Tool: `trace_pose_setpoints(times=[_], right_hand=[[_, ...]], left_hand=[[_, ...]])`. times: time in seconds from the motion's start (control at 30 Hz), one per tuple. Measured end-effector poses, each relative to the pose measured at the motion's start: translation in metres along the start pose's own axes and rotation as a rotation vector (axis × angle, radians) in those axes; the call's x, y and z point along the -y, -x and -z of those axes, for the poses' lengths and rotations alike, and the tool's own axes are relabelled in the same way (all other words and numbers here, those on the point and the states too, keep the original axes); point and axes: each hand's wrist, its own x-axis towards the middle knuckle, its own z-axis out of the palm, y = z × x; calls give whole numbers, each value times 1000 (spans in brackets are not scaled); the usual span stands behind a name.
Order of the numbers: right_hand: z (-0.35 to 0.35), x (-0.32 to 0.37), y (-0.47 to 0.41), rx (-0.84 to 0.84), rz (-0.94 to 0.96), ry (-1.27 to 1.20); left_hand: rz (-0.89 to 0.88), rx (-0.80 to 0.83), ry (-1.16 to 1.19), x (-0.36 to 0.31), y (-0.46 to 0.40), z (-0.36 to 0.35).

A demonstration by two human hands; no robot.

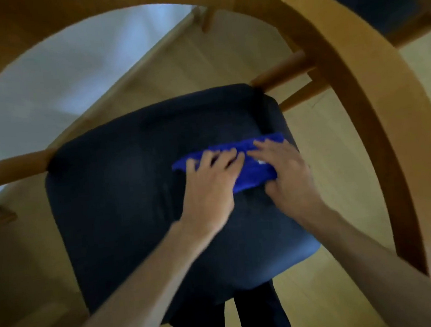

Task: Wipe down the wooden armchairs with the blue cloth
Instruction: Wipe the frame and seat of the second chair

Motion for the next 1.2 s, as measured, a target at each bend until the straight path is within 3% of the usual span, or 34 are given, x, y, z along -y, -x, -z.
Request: trace_pose_setpoints(times=[0.1,0.2,0.27,0.33,0.43,0.53,0.77,0.87,0.97,1.07,1.2], right_hand=[[10,-8,14,52,26,-19],[16,-8,-14,-240,91,-52],[18,-6,-48,-443,-2,-89],[13,-7,-72,-514,-69,-85],[-1,-8,-80,-436,-115,-178],[-2,-14,-59,-404,-195,-263],[13,-33,38,-141,-338,-164],[18,-28,22,-306,-338,-285],[25,-23,-37,-476,-392,-368],[27,-28,-79,-399,-382,-284],[3,-31,-30,-205,-242,-130]], left_hand=[[4,51,50,-10,18,-2],[21,-157,131,2,-29,19],[35,-283,168,7,-78,34],[42,-267,165,9,-122,39],[11,-122,62,14,-142,30],[-17,-133,11,7,-113,20],[-109,131,28,-40,-18,-5],[-139,-70,-14,-37,-41,7],[-60,-260,-14,-31,-100,24],[-22,-133,17,-15,-139,28],[-206,-35,-16,-4,-104,17]])
